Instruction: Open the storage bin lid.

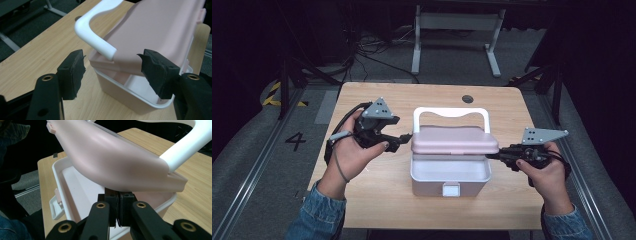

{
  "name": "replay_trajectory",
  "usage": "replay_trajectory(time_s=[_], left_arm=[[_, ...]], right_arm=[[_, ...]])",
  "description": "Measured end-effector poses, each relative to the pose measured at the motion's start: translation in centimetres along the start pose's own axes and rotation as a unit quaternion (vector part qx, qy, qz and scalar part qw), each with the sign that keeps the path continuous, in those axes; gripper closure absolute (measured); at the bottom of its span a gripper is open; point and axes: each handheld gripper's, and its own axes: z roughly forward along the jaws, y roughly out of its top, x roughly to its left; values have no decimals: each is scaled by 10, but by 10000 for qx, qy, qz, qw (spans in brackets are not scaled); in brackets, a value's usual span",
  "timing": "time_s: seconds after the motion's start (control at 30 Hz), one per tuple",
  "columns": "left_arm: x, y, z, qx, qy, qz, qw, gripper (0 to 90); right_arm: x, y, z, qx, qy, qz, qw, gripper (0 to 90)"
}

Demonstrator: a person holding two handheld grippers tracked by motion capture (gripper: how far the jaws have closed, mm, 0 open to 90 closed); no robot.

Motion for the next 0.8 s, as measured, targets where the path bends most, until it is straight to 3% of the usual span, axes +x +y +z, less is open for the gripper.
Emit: replay_trajectory(time_s=[0.2, 0.27, 0.37, 0.47, 0.6, 0.7, 0.8], left_arm=[[-8, -18, 9, 39, -42, -2, 10000, 376], [-9, -21, 12, 60, 36, 52, 10000, 399], [-11, -24, 17, -7, -21, -6, 10000, 404], [-14, -25, 22, -40, 159, 67, 9998, 403], [-19, -26, 30, -257, 59, 41, 9996, 392], [-22, -23, 36, -269, 131, 101, 9995, 402], [-23, -19, 39, -450, 208, 95, 9987, 423]], right_arm=[[-3, 3, 1, -83, -15, 85, 9999, 883], [-4, 5, 1, -93, -3, 95, 9999, 883], [-5, 6, 2, -120, 31, 123, 9998, 883], [-5, 7, 3, -130, 46, 135, 9998, 883], [-7, 8, 4, -139, 49, 148, 9998, 883], [-7, 8, 4, -133, 55, 160, 9998, 883], [-7, 8, 4, -136, 65, 178, 9997, 883]])
